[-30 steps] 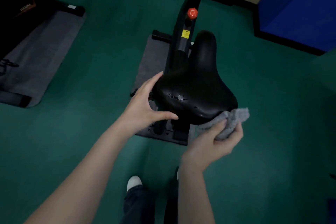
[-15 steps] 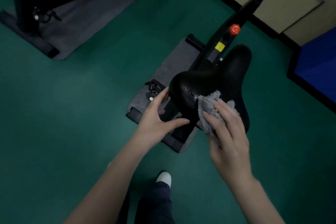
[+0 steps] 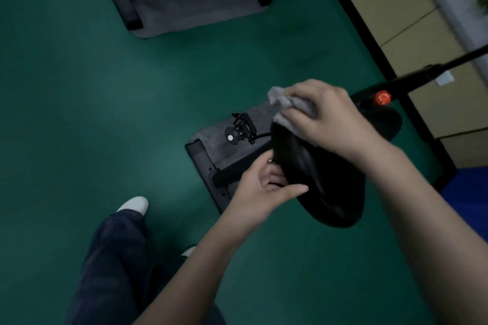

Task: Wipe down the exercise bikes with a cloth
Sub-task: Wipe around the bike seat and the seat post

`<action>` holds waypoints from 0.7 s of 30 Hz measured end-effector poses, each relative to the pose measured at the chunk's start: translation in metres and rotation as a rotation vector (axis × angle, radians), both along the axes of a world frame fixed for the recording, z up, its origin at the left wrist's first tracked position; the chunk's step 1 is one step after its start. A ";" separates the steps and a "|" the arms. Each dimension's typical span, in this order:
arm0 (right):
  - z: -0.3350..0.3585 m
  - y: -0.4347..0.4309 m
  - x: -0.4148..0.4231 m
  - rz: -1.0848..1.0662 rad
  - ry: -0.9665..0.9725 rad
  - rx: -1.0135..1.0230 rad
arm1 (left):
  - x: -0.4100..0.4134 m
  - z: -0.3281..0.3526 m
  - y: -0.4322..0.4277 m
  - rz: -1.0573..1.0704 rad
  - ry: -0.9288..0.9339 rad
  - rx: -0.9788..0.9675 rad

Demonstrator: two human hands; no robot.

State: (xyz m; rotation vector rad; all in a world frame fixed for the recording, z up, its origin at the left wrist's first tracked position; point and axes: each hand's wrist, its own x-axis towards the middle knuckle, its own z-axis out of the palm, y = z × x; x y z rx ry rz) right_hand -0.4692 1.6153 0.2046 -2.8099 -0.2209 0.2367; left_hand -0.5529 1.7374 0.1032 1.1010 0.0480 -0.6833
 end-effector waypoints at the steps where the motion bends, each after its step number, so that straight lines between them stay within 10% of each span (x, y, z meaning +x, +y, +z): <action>1: 0.001 -0.002 0.011 -0.035 0.047 0.002 | -0.002 0.000 -0.001 0.012 0.009 -0.011; 12: 0.015 0.014 0.000 0.590 0.266 -0.196 | -0.004 -0.010 -0.010 0.124 0.049 -0.048; 21: -0.012 0.017 0.060 0.240 0.431 -0.222 | 0.000 -0.010 -0.006 0.088 0.019 -0.083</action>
